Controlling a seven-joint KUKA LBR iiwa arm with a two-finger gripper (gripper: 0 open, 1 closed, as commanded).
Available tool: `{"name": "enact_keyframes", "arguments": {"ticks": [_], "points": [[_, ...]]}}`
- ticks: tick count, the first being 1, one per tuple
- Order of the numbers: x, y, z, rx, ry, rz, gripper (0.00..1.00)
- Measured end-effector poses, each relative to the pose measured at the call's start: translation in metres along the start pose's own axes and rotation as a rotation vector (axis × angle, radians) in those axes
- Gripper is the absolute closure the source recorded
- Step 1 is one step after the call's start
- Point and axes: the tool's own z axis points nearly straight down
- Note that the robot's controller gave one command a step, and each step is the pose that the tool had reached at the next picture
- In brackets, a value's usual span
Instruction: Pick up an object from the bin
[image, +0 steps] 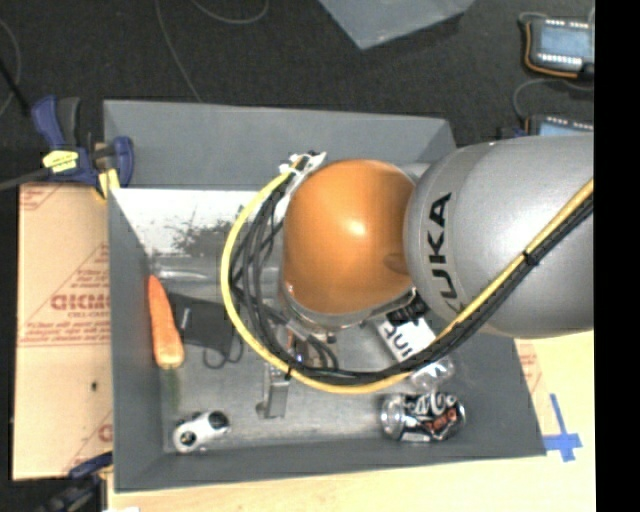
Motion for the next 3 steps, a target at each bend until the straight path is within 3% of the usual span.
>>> {"name": "enact_keyframes", "arguments": {"ticks": [1, 2, 3], "points": [[-0.002, -0.001, -0.004, -0.002, -0.008, 0.005, 0.0], [-0.036, -0.01, 0.063, -0.004, -0.012, 0.012, 0.0], [-0.079, -0.006, 0.08, -0.003, -0.006, 0.251, 0.0]]}}
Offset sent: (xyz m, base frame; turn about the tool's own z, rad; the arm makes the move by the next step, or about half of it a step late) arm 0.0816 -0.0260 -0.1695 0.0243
